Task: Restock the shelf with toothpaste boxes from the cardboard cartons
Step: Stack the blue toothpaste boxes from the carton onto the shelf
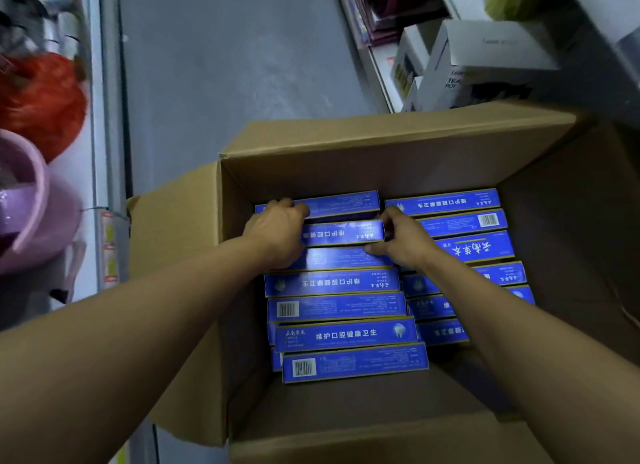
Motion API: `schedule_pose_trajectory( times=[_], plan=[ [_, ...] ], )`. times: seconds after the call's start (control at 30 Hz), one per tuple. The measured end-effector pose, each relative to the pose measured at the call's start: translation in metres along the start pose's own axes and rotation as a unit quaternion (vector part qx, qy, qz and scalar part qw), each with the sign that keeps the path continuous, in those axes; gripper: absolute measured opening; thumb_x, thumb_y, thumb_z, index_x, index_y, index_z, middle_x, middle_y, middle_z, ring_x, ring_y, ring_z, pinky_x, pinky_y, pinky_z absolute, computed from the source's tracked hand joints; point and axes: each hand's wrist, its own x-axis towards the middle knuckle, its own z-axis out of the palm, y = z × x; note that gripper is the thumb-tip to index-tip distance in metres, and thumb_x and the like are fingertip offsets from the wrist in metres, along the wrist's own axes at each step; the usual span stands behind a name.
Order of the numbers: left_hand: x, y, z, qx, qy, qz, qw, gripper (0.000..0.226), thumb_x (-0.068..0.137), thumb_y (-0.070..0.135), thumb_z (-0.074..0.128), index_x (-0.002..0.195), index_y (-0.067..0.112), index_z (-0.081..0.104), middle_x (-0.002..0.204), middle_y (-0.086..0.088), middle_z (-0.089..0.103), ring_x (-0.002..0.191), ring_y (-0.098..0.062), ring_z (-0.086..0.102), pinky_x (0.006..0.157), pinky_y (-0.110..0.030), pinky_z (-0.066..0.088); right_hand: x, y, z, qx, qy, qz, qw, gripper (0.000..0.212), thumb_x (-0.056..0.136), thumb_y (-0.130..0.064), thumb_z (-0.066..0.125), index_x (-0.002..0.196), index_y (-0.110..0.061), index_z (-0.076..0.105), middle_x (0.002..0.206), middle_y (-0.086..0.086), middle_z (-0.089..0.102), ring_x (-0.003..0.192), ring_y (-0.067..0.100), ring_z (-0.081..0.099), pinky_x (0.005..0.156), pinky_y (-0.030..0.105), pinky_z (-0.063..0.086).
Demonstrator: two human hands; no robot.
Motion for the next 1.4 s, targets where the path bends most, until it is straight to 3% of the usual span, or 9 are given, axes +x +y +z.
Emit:
schedule_pose_trajectory(
  times=[0.23, 0.47, 0.63, 0.77, 0.9, 0.97, 1.13, 1.3, 1.4],
  plan=[
    [-0.005, 0.006, -0.023, -0.066, 0.015, 0.047, 0.997, 0.063, 0.080, 0.022, 0.069, 0.136, 0.016, 0.042, 0.133, -0.010, 0.050, 0.120, -0.027, 0.048, 0.096, -0.029, 0.039, -0.025, -0.032, -0.037, 0.189, 0.013, -0.085, 0.978, 0.032, 0.079, 0.000, 0.070, 0.072, -0.017, 0.044, 0.044, -0.015, 0.042, 0.040, -0.003, 0.037, 0.047, 0.009, 0.031],
    [-0.016, 0.036, -0.056, -0.195, 0.013, 0.096, 0.976, 0.057, 0.080, 0.016, 0.071, 0.132, 0.018, 0.047, 0.123, -0.002, 0.060, 0.110, -0.018, 0.056, 0.091, -0.022, 0.040, -0.058, -0.067, -0.083, 0.196, 0.058, -0.149, 0.968, 0.015, 0.082, -0.006, 0.068, 0.078, -0.017, 0.057, 0.069, 0.003, 0.061, 0.066, 0.011, 0.055, 0.070, 0.029, 0.046],
    [-0.020, 0.062, -0.065, -0.394, -0.029, 0.079, 0.915, 0.025, 0.079, -0.001, 0.070, 0.094, 0.011, 0.056, 0.087, -0.007, 0.065, 0.076, -0.016, 0.059, 0.078, -0.031, 0.051, -0.081, -0.080, -0.097, 0.281, 0.121, -0.125, 0.944, 0.016, 0.091, -0.019, 0.059, 0.106, -0.016, 0.057, 0.085, 0.001, 0.063, 0.079, 0.014, 0.059, 0.083, 0.035, 0.048],
    [-0.021, 0.084, -0.061, -0.518, -0.040, 0.041, 0.853, 0.026, 0.081, -0.003, 0.067, 0.080, 0.014, 0.047, 0.064, 0.000, 0.057, 0.051, -0.005, 0.056, 0.047, -0.015, 0.048, -0.097, -0.058, -0.090, 0.262, -0.028, -0.014, 0.965, 0.026, 0.094, -0.022, 0.054, 0.118, -0.014, 0.048, 0.097, -0.001, 0.063, 0.088, 0.011, 0.061, 0.082, 0.028, 0.043],
    [-0.017, 0.105, -0.055, -0.556, -0.056, 0.019, 0.829, 0.020, 0.085, 0.003, 0.065, 0.082, 0.011, 0.047, 0.073, -0.008, 0.058, 0.055, -0.011, 0.057, 0.047, -0.015, 0.048, -0.100, -0.031, -0.082, 0.292, -0.040, 0.007, 0.955, 0.014, 0.096, -0.014, 0.049, 0.110, -0.012, 0.050, 0.093, 0.007, 0.059, 0.079, 0.014, 0.057, 0.072, 0.021, 0.048],
    [-0.013, 0.110, -0.049, -0.541, -0.088, 0.026, 0.836, 0.015, 0.087, 0.005, 0.063, 0.092, 0.010, 0.051, 0.079, -0.009, 0.059, 0.065, -0.014, 0.057, 0.052, -0.015, 0.048, -0.097, -0.020, -0.082, 0.274, 0.002, -0.010, 0.962, 0.010, 0.098, -0.016, 0.047, 0.104, -0.014, 0.055, 0.091, 0.009, 0.058, 0.079, 0.016, 0.055, 0.067, 0.023, 0.047],
    [0.006, 0.096, -0.022, -0.179, -0.045, 0.089, 0.979, 0.051, 0.083, 0.017, 0.069, 0.130, 0.008, 0.049, 0.114, -0.011, 0.061, 0.103, -0.025, 0.058, 0.074, -0.019, 0.039, -0.088, 0.011, -0.092, 0.187, 0.072, -0.044, 0.979, 0.013, 0.093, -0.026, 0.053, 0.105, -0.023, 0.058, 0.084, 0.022, 0.054, 0.080, 0.020, 0.045, 0.072, 0.033, 0.036],
    [0.022, 0.072, 0.008, -0.034, -0.043, 0.068, 0.996, 0.045, 0.085, 0.025, 0.061, 0.125, 0.010, 0.052, 0.126, -0.013, 0.058, 0.116, -0.032, 0.053, 0.088, -0.032, 0.040, -0.081, 0.047, -0.104, 0.132, 0.061, -0.049, 0.988, 0.014, 0.097, -0.019, 0.050, 0.104, -0.025, 0.061, 0.104, 0.024, 0.063, 0.085, 0.014, 0.048, 0.076, 0.027, 0.038],
    [0.030, 0.063, 0.020, -0.004, -0.093, 0.048, 0.994, 0.054, 0.085, 0.028, 0.067, 0.132, 0.011, 0.047, 0.131, -0.010, 0.055, 0.120, -0.029, 0.051, 0.093, -0.030, 0.040, -0.076, 0.065, -0.105, 0.116, 0.074, -0.029, 0.990, 0.014, 0.097, -0.019, 0.049, 0.104, -0.022, 0.060, 0.096, 0.006, 0.063, 0.085, 0.010, 0.049, 0.063, 0.005, 0.037]
  ],
)
